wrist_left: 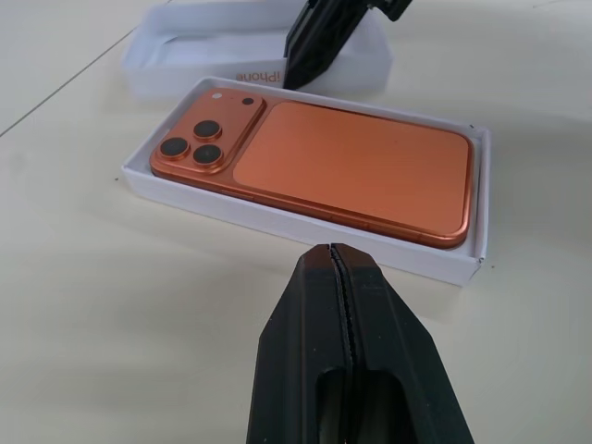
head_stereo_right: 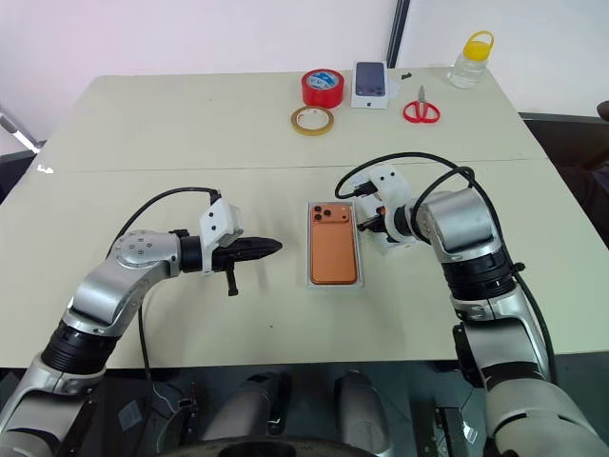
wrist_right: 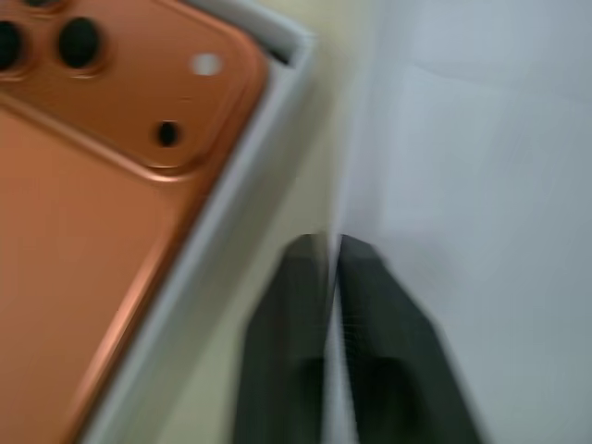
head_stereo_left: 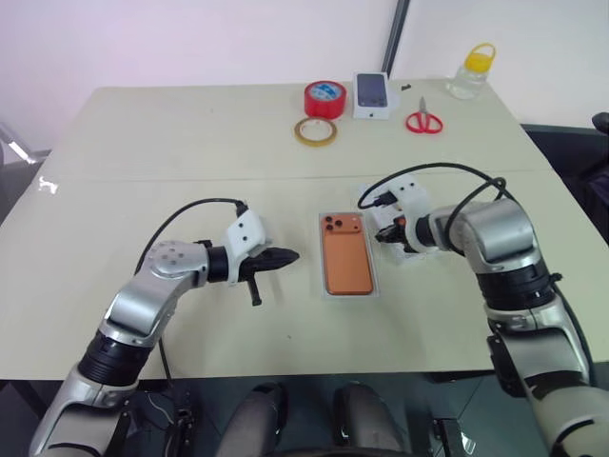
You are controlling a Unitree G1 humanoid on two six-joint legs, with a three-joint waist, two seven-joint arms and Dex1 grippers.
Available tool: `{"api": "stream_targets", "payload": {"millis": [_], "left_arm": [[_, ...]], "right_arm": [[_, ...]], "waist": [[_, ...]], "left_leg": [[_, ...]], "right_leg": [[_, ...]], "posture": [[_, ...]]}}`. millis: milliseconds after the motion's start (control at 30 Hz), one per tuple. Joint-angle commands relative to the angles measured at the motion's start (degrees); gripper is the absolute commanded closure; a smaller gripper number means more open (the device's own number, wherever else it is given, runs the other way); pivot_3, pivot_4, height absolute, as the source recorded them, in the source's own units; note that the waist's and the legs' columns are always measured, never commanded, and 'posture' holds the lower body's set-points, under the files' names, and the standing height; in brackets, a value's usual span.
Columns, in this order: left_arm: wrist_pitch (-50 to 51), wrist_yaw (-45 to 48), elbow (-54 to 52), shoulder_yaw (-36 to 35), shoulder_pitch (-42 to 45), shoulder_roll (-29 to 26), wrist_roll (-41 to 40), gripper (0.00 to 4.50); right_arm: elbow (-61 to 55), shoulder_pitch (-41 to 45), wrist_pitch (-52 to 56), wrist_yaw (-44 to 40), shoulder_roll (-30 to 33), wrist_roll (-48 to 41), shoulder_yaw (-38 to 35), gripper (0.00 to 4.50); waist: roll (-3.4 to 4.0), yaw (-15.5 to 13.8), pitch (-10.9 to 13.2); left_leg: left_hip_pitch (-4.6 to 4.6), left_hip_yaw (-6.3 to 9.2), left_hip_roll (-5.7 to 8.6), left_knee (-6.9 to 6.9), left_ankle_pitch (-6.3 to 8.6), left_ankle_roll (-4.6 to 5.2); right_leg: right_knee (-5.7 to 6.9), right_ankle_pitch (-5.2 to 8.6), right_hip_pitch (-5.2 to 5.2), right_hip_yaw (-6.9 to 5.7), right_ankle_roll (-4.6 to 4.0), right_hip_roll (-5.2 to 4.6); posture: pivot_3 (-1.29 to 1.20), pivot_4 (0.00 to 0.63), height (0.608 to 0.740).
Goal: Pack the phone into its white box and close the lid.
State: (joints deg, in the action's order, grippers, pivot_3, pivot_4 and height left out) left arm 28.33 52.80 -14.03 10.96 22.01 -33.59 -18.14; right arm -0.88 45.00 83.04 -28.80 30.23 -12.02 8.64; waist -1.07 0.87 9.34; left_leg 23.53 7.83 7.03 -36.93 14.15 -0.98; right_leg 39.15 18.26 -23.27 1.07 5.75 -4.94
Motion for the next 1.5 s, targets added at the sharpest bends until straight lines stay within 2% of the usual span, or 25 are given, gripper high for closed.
{"api": "stream_targets", "payload": {"millis": [33, 233, 333, 400, 500, 600, 667, 733, 767, 800, 967, 1100, 1200, 1267, 1400, 1500], "left_arm": [[0.3, -0.9, -2.0, -1.8, -0.7, 0.1, -0.9, 4.50], [0.3, -4.8, 0.5, -6.8, -1.4, 0.5, -1.4, 4.50], [-0.3, -8.2, 5.0, -12.3, -0.3, 1.4, -2.3, 4.50], [-1.1, -8.7, 6.2, -14.1, 0.2, 1.6, -2.9, 4.50], [-3.1, -8.2, 6.6, -15.1, 0.4, 1.3, -2.7, 4.50], [-4.4, -6.0, 7.6, -15.7, 0.7, -0.3, -2.9, 4.50], [-4.7, -4.3, 8.0, -16.6, 0.5, -1.6, -3.8, 4.50], [-4.8, -3.4, 8.8, -17.3, 0.5, -2.8, -4.0, 4.50], [-5.0, -3.2, 9.4, -17.6, 0.6, -3.3, -3.9, 4.50], [-5.0, -3.2, 9.9, -17.7, 0.8, -3.8, -3.8, 4.50], [-4.2, -2.3, 9.0, -17.1, 0.7, -4.5, -4.2, 4.50], [-3.5, -1.9, 7.6, -14.8, 0.5, -3.3, -4.4, 4.50], [-3.4, -1.2, 6.8, -12.4, 0.8, -2.1, -4.2, 4.50], [-3.1, -0.3, 6.1, -10.1, 1.3, -0.9, -4.3, 4.50], [-3.4, 1.1, 5.6, -4.9, 2.4, 1.5, -3.0, 4.50], [-4.1, 0.5, 6.4, -1.6, 4.0, 3.8, -1.1, 4.50]], "right_arm": [[-1.1, 1.6, 1.7, 2.3, -1.1, -0.1, -2.6, 4.47], [-2.4, 8.2, 4.1, 4.4, -4.7, -2.7, -15.6, 4.47], [-0.9, 13.1, 9.0, 4.0, -12.4, -13.5, -30.0, 4.47], [-0.2, 13.3, 9.5, 7.0, -16.2, -23.4, -34.6, 4.47], [0.4, 11.4, 9.5, 17.3, -21.5, -38.0, -37.3, 4.47], [2.4, 8.1, 9.5, 35.9, -34.0, -56.3, -41.7, 4.47], [2.9, 6.0, 9.5, 48.6, -41.5, -65.4, -44.9, 4.47], [1.3, -1.1, -2.2, 67.1, -41.3, -87.0, -34.6, 4.47], [-0.1, -4.0, -7.7, 74.3, -40.9, -95.0, -29.7, 4.47], [-2.0, -6.8, -12.1, 79.9, -41.9, -99.4, -26.4, 4.47], [-10.4, -16.3, -23.8, 94.0, -45.5, -101.0, -19.6, 4.47], [-13.1, -19.7, -28.1, 99.8, -45.0, -101.0, -18.1, 4.47], [-13.6, -20.3, -28.6, 99.5, -42.4, -101.0, -17.8, 3.52], [-13.5, -18.6, -26.5, 95.7, -38.2, -101.0, -17.5, 2.51], [-10.4, -11.9, -20.5, 84.6, -24.3, -101.0, -17.0, 0.46], [-7.5, -7.4, -17.0, 77.4, -11.3, -101.0, -14.8, 0.46]], "waist": [[0.01, 0.1, 0.0], [0.04, 0.1, 0.0], [0.05, 0.4, 0.0], [0.05, 0.3, 0.0], [0.06, 0.3, 0.0], [0.08, 0.4, 0.0], [0.11, 0.9, 0.0], [0.29, 1.1, 0.1], [0.29, 1.2, 0.1], [0.26, 1.3, 0.1], [0.30, 2.2, 0.1], [0.34, 2.6, 0.0], [0.35, 2.4, 0.0], [0.35, 2.4, 0.0], [0.40, 2.3, 0.1], [0.43, 1.9, 0.1]], "left_leg": [[0.00, 0.00, 0.00, 0.01, 0.00, 0.00], [0.01, -0.01, 0.00, 0.01, 0.00, 0.00], [0.00, -0.01, -0.02, 0.05, 0.00, 0.00], [-0.01, -0.01, -0.12, 0.06, 0.00, -0.01], [-0.01, -0.01, -0.16, 0.06, -0.01, -0.01], [0.00, -0.02, -0.15, 0.06, -0.02, -0.03], [-0.01, -0.03, -0.16, 0.08, -0.04, -0.06], [0.09, -0.04, -0.12, 0.08, -0.08, -0.11], [0.09, -0.04, -0.10, 0.10, -0.08, -0.11], [0.05, -0.03, -0.11, 0.05, -0.08, -0.10], [-0.04, -0.07, -0.14, 0.17, -0.08, -0.07], [-0.13, -0.06, -0.23, 0.17, -0.03, 0.00], [-0.14, -0.06, -0.23, 0.17, -0.02, 0.03], [-0.14, -0.07, -0.22, 0.16, -0.01, 0.04], [-0.11, -0.11, -0.21, 0.10, 0.01, 0.07], [-0.10, -0.10, -0.25, 0.14, 0.07, 0.18]], "right_leg": [[0.00, 0.00, 0.00, 0.00, 0.00, 0.00], [0.05, 0.00, -0.05, 0.02, 0.00, 0.01], [0.07, 0.00, -0.09, 0.02, 0.00, 0.05], [0.08, -0.01, -0.08, 0.02, -0.02, 0.16], [0.07, -0.02, -0.08, 0.02, -0.03, 0.16], [0.08, -0.02, -0.07, 0.03, -0.04, 0.14], [0.15, -0.02, -0.13, 0.05, -0.04, 0.15], [0.22, -0.05, -0.26, 0.07, -0.08, 0.13], [0.19, -0.06, -0.23, 0.07, -0.11, 0.11], [0.19, -0.06, -0.20, 0.06, -0.10, 0.11], [0.17, -0.06, -0.17, 0.16, -0.10, 0.17], [0.24, -0.06, -0.12, 0.18, -0.10, 0.27], [0.20, -0.06, -0.08, 0.17, -0.10, 0.28], [0.19, -0.06, -0.08, 0.18, -0.10, 0.28], [0.18, -0.06, -0.08, 0.18, -0.10, 0.28], [0.17, -0.06, -0.08, 0.16, -0.10, 0.30]], "posture": [[0.00, 0.150, 0.740], [0.00, 0.150, 0.740], [0.00, 0.150, 0.740], [0.00, 0.150, 0.740], [0.00, 0.150, 0.740], [0.00, 0.150, 0.740], [0.00, 0.150, 0.740], [0.00, 0.150, 0.740], [0.00, 0.150, 0.740], [0.00, 0.150, 0.740], [0.00, 0.150, 0.740], [0.00, 0.150, 0.740], [0.00, 0.150, 0.740], [0.00, 0.150, 0.740], [0.00, 0.150, 0.740], [0.00, 0.150, 0.740]]}}
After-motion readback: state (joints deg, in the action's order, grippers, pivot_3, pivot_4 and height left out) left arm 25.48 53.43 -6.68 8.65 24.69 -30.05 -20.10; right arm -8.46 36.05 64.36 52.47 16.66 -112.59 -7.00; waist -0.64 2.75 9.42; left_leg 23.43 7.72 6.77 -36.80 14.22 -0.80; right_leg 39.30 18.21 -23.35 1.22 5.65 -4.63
